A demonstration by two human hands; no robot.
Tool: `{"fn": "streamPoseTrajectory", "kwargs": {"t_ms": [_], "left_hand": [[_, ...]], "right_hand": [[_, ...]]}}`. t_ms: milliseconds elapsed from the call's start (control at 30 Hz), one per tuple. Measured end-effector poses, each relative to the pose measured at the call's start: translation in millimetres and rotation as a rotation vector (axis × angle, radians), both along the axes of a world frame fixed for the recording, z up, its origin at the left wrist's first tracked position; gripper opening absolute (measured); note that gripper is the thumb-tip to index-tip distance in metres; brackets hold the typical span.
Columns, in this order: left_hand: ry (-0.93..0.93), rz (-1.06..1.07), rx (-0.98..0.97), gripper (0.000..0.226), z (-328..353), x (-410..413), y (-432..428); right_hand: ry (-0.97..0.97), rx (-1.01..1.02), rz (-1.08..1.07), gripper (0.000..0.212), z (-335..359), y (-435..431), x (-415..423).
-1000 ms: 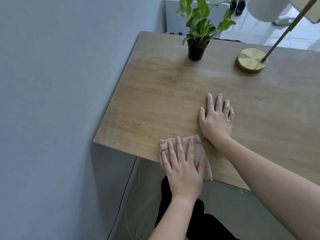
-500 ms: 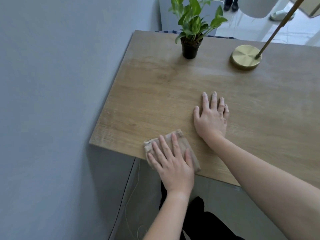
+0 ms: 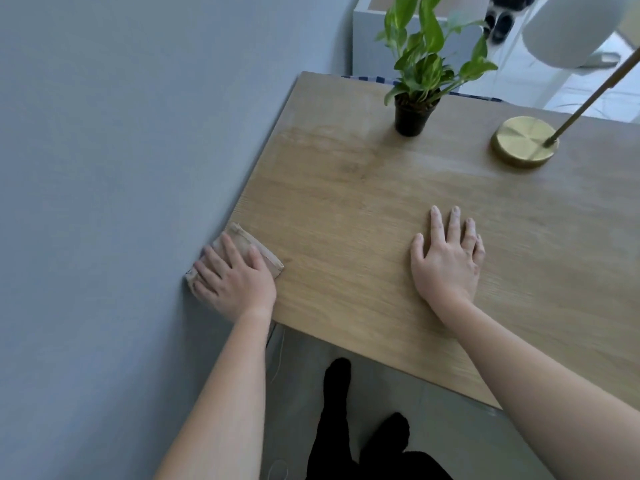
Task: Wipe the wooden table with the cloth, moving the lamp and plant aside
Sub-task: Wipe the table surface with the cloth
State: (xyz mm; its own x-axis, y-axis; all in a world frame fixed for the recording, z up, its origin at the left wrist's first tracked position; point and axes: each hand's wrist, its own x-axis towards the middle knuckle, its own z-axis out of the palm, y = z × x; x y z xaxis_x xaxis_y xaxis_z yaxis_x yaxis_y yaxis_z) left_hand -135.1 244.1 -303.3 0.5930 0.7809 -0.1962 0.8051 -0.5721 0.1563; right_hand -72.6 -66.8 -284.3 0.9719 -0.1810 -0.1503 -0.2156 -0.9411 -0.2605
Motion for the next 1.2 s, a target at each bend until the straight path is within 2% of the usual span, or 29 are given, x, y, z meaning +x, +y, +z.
{"fn": "streamPoseTrajectory", "kwargs": {"t_ms": [67, 267, 567, 700, 767, 833, 900, 1200], "left_hand": [[0.010, 0.039, -0.014, 0.072, 1, 3, -7], [-0.032, -0.081, -0.043, 0.073, 2, -56, -68], [0.046, 0.118, -0.103, 0.074, 12, 10, -24], [0.030, -0.056, 0.008, 0.079, 14, -16, -17], [-0.048, -0.261, 0.062, 0.078, 11, -31, 2], [-0.096, -0.487, 0.035, 0.071, 7, -43, 23], [-0.084, -0.602, 0.018, 0.067, 5, -47, 36], [-0.103, -0.414, 0.086, 0.072, -1, 1, 37]], "right_hand": [[-0.001, -0.009, -0.007, 0.065, 0, 0, 0], [0.009, -0.013, -0.003, 0.065, 5, 1, 0], [0.004, -0.030, -0.021, 0.064, 9, 5, 1], [0.001, -0.029, -0.023, 0.064, 10, 5, 2], [-0.002, -0.029, -0.027, 0.064, 10, 6, 4], [-0.008, -0.032, -0.030, 0.064, 10, 7, 4], [-0.012, -0.037, -0.035, 0.064, 9, 7, 5], [-0.012, -0.051, -0.055, 0.063, 9, 12, 6]]}}
